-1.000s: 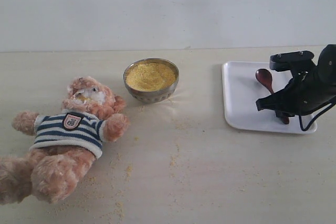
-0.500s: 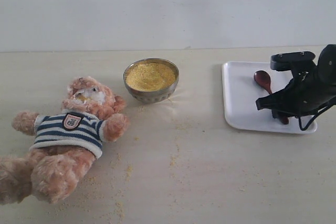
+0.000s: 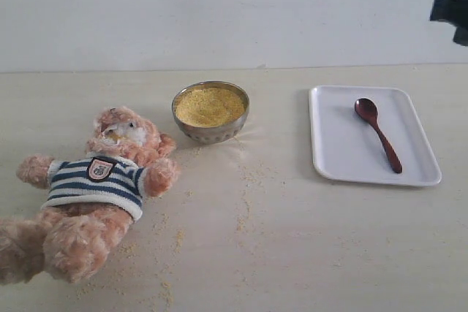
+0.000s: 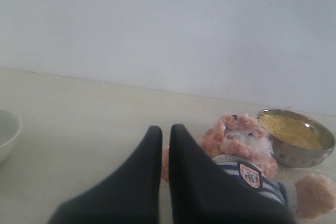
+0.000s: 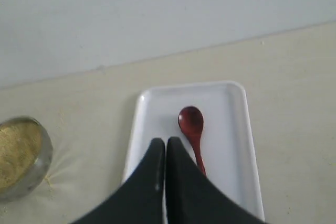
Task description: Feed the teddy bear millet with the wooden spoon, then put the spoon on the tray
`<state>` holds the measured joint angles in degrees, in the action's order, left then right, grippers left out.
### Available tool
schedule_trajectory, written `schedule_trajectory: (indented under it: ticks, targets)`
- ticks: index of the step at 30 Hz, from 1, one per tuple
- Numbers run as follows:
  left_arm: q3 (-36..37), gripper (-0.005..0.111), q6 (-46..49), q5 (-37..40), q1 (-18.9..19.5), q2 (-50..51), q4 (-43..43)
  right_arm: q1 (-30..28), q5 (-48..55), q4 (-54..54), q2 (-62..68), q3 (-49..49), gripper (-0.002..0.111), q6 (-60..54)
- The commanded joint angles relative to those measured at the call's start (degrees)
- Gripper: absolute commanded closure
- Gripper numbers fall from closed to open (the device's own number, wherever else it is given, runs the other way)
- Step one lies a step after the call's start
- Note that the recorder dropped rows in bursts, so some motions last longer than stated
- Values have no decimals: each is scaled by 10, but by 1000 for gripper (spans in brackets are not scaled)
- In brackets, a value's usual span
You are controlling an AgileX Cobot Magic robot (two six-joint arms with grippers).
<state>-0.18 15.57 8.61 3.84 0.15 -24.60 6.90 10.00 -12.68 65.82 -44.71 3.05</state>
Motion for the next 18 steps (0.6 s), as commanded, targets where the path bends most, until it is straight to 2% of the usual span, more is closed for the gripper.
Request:
schedule_trajectory:
  ticks: [1, 4, 7, 14, 18]
  targets:
    - [2, 102, -6, -7, -5, -1, -1, -4, -45, -6, -177, 119, 108, 1]
    - [2, 102, -6, -7, -5, -1, -1, -4, -33, -6, -334, 216, 108, 1]
    - [2, 102, -6, -7, -5, -1, -1, -4, -27, -6, -415, 256, 108, 1]
    - [2, 102, -6, -7, -5, -1, -1, -4, -1, -6, -545, 301, 108, 0]
    - [2, 102, -6, -7, -5, -1, -1, -4, 60, -4, -575, 302, 108, -5]
